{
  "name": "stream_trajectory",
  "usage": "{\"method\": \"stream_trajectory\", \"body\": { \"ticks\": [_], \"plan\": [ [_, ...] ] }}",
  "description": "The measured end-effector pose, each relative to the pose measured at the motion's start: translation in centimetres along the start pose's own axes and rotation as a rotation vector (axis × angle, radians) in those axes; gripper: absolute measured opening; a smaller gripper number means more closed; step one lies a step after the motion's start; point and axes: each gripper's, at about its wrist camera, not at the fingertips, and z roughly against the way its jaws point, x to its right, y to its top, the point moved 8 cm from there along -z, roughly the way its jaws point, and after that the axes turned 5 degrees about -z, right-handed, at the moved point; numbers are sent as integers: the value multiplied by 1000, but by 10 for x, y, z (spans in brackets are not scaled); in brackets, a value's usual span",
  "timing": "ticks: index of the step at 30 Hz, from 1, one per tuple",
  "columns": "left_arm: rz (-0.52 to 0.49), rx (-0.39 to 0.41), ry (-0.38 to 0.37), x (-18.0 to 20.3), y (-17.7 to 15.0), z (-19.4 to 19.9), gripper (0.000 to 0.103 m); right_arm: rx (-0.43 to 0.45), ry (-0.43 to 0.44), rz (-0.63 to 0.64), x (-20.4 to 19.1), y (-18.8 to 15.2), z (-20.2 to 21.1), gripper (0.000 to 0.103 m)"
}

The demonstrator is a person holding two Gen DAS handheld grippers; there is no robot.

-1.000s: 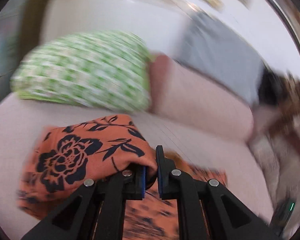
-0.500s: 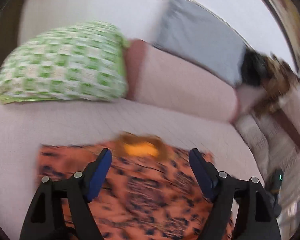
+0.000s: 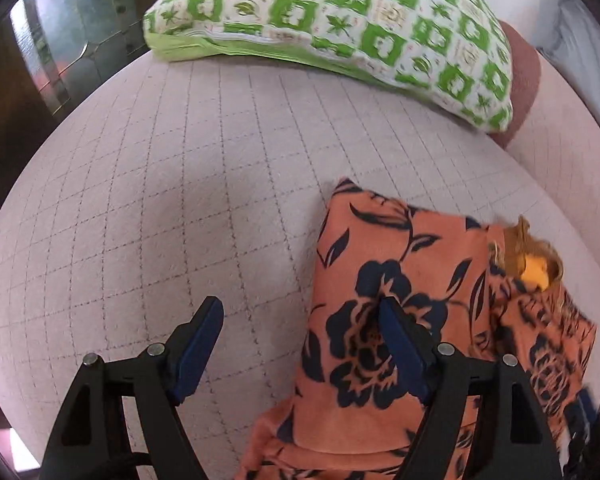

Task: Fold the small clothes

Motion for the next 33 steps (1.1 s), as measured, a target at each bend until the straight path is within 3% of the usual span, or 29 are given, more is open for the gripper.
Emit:
{"method": "stream_trajectory", "body": {
  "ticks": [6, 10, 12, 13, 14, 17, 21, 25, 28, 30, 33],
  "plan": [
    [-101, -19, 28, 8, -24, -5, 80, 46, -182, 283, -42, 11, -28, 72],
    [-100, -22, 7, 10, -29, -5, 80, 111, -225, 421, -69, 11, -42, 70],
    [-68, -37, -21, 7, -32, -4, 81, 156, -225, 443, -76, 11, -38, 43],
    [-60, -41, -26, 4, -30, -5, 82, 149, -246, 441, -76, 11, -40, 20],
    [-55, -42, -30, 3, -31, -5, 82, 134, -259, 419, -71, 11, -41, 17],
    [-56, -39, -24, 0, -32, -3, 82, 106, -177, 202, -42, 24, -33, 10],
    [-53, -33, -15, -1, -30, -1, 82, 78, -10, -235, 34, 32, -9, 8],
    [-78, -21, 6, 0, -27, -4, 82, -77, 193, -718, 108, -15, -14, 8],
    [-85, -18, 13, 4, -30, 1, 82, -172, 250, -993, 147, -66, -13, 12],
    [-72, -22, 17, 4, -31, 4, 82, -115, 270, -1014, 158, -66, 3, 12],
    [-80, 10, 56, 8, -31, 13, 82, 20, 188, -863, 158, -39, 31, 12]
  ]
}}
